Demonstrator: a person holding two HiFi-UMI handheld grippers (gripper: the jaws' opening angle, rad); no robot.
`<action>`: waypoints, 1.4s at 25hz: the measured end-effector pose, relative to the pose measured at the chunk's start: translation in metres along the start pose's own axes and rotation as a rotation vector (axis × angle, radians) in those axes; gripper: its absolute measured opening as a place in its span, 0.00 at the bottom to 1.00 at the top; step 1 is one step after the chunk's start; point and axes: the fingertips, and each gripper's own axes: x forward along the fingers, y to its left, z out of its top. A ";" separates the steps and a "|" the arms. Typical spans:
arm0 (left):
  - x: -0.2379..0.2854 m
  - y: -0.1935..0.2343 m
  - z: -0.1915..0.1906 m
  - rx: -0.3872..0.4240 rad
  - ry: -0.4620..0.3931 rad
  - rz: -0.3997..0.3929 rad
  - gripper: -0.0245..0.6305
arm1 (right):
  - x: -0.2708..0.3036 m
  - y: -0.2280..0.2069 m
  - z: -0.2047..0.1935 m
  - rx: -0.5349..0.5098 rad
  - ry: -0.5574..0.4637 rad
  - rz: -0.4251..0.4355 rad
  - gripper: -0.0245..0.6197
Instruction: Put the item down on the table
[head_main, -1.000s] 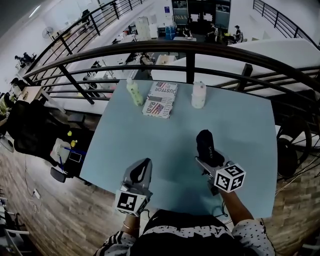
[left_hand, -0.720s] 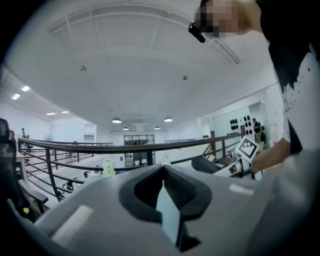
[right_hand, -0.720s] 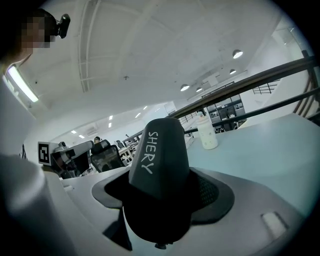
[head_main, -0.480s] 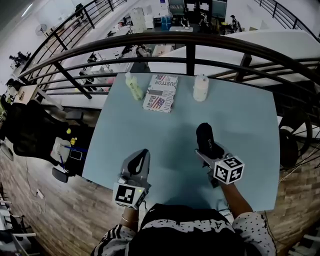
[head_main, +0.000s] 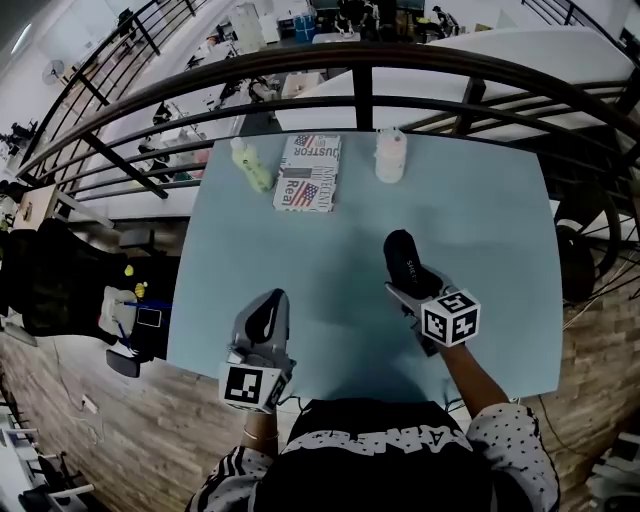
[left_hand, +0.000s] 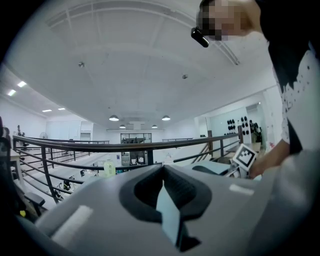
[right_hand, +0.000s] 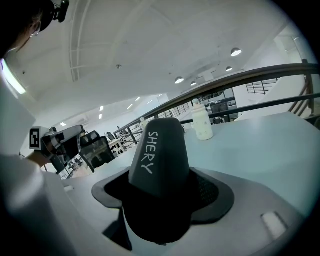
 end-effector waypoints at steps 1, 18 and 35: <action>0.000 0.002 0.000 -0.001 -0.002 -0.001 0.04 | 0.001 -0.001 -0.002 -0.002 0.008 -0.008 0.59; 0.007 0.020 0.002 -0.017 -0.032 -0.035 0.04 | 0.012 -0.022 -0.035 -0.022 0.127 -0.141 0.59; 0.013 0.034 -0.009 -0.034 -0.044 -0.035 0.04 | 0.029 -0.029 -0.056 -0.036 0.215 -0.176 0.59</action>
